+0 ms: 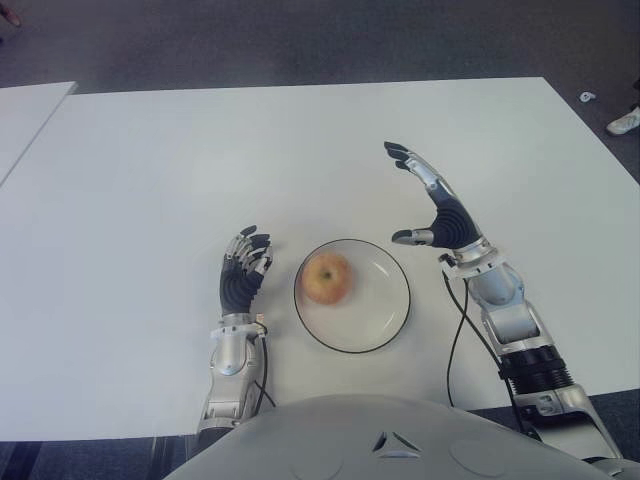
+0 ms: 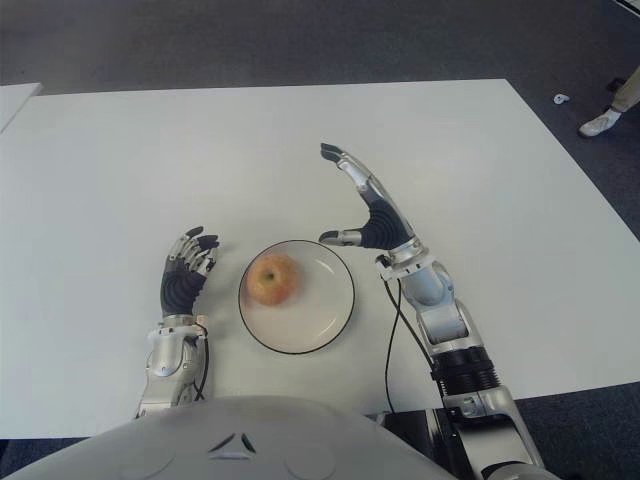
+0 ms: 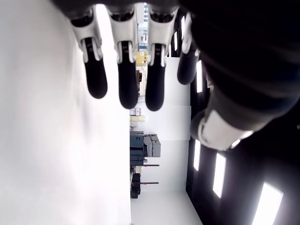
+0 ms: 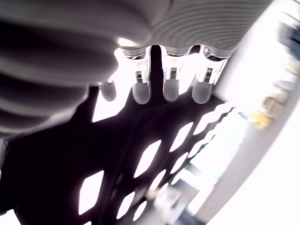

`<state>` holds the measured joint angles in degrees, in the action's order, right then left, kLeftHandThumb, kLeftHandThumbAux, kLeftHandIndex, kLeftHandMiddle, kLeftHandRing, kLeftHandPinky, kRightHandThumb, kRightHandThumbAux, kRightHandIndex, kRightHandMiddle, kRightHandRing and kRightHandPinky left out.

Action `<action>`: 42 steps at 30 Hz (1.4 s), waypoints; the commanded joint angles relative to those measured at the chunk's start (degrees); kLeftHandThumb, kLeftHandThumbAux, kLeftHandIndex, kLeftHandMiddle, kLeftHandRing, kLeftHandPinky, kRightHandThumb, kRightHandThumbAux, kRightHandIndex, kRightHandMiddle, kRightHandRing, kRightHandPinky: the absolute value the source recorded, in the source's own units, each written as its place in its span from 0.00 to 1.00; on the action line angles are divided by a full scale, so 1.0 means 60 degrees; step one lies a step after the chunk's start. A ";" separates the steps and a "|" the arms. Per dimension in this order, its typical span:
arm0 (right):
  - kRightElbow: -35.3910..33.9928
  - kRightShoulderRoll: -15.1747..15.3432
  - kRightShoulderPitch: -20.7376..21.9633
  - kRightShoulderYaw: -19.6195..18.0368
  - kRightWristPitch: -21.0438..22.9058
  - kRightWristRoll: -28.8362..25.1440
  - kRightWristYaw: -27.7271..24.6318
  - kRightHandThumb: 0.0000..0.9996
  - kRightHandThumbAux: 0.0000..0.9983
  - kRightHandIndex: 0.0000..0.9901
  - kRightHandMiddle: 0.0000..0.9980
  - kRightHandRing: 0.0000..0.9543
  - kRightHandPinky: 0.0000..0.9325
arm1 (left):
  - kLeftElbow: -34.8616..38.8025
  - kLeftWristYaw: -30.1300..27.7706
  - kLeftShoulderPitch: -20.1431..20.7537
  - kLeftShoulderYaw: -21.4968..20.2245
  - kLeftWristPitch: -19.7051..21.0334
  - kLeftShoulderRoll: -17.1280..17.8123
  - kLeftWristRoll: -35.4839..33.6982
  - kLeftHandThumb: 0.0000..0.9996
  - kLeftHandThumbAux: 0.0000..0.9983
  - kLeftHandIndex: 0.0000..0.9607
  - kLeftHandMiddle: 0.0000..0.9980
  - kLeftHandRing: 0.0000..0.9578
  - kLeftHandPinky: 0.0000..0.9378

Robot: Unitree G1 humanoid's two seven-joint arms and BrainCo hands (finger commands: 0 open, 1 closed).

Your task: Put the apples into the plate.

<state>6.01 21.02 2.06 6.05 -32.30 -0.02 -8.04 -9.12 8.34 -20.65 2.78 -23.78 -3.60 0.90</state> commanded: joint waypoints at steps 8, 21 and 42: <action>-0.0564 -0.1220 -0.1470 -0.0733 0.2300 -0.1734 -0.0159 0.28 0.47 0.13 0.23 0.21 0.25 | -0.0230 -0.0219 -0.0235 -0.0194 0.0492 0.0022 -0.0146 0.38 0.70 0.24 0.35 0.36 0.37; -0.1271 -0.1923 -0.2212 -0.1360 0.3725 -0.1713 0.0315 0.28 0.46 0.15 0.25 0.22 0.22 | -0.0361 -0.0590 -0.0199 -0.0510 0.0487 0.0044 -0.0435 0.39 0.71 0.23 0.35 0.36 0.36; -0.1675 -0.2472 -0.3103 -0.1944 0.5367 -0.1673 0.0930 0.21 0.56 0.13 0.21 0.18 0.19 | -0.0270 -0.1022 -0.0249 -0.0860 0.0468 0.0199 -0.0681 0.41 0.71 0.24 0.36 0.37 0.37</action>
<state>-4.74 7.13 -15.14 -5.01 -0.61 -9.76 -2.41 -8.93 2.85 -20.81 -1.70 -23.68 -2.91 -2.57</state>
